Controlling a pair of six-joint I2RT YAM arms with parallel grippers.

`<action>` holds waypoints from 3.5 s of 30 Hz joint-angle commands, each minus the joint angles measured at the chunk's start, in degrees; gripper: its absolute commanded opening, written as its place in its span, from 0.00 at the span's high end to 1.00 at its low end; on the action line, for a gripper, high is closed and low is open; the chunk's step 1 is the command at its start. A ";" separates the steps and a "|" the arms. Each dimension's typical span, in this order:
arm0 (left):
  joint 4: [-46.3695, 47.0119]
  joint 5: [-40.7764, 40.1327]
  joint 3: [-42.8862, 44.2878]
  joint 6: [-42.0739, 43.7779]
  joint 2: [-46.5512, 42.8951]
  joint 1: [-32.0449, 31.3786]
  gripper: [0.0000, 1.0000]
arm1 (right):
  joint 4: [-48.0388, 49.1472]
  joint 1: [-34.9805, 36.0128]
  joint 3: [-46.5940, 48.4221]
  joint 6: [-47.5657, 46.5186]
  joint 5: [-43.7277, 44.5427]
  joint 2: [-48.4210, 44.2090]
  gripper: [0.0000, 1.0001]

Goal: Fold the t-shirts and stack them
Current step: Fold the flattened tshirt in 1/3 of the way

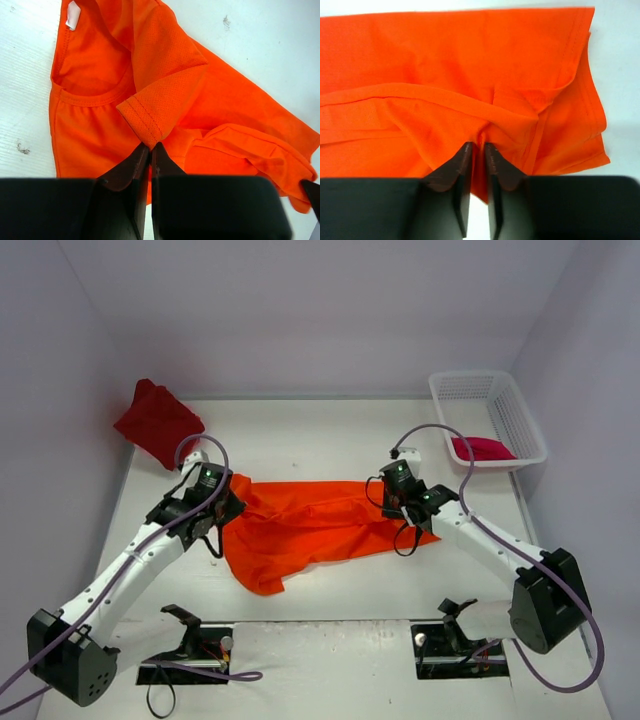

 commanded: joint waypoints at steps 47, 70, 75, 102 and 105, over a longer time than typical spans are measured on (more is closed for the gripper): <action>24.46 5.29 4.51 0.57 17.38 -0.59 0.60 | 15.18 3.91 7.43 3.27 5.39 11.99 0.20; 26.05 7.84 -1.20 -1.89 18.09 -1.38 0.60 | 20.02 1.63 4.97 8.36 0.21 17.72 0.24; 25.08 8.28 -0.68 -1.80 18.18 -1.38 0.60 | 20.11 1.71 4.71 10.13 -0.58 18.60 0.25; 19.36 7.66 -2.96 -0.66 16.15 -1.38 0.60 | 22.48 2.68 1.28 13.91 -1.99 22.65 0.26; 21.20 8.36 -2.96 -0.13 18.17 -1.38 0.60 | 22.48 2.68 0.93 13.91 -1.99 22.65 0.26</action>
